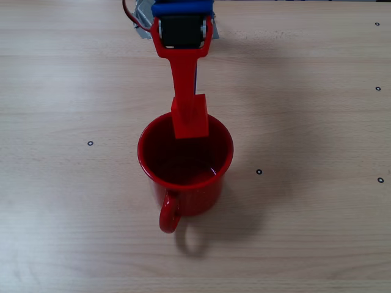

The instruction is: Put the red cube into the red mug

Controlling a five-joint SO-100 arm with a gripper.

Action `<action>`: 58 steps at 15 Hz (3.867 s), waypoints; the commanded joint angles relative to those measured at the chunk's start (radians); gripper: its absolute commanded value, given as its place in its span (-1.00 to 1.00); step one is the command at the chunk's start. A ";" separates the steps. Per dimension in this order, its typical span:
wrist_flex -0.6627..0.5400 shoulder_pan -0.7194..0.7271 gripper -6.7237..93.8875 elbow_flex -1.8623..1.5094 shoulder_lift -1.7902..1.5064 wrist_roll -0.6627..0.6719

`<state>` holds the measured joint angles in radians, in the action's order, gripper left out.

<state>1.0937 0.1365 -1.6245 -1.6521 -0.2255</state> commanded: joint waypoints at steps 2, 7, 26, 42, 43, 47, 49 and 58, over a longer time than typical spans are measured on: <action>-0.017 0.005 -0.35 0.029 -0.109 0.017; 0.002 -0.006 -0.22 0.075 -0.081 -0.028; -0.509 -0.130 -0.86 -0.204 -0.459 0.103; -0.416 -0.089 -0.86 -1.419 -1.586 0.213; -0.391 -0.086 -0.86 -1.440 -1.612 0.215; -0.209 -0.034 -0.86 -1.477 -1.671 0.249; -0.178 -0.040 -0.86 -1.499 -1.681 0.265; -0.140 -0.044 -0.86 -1.529 -1.681 0.267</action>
<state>0.9526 0.0767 -3.1094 -3.2750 0.0399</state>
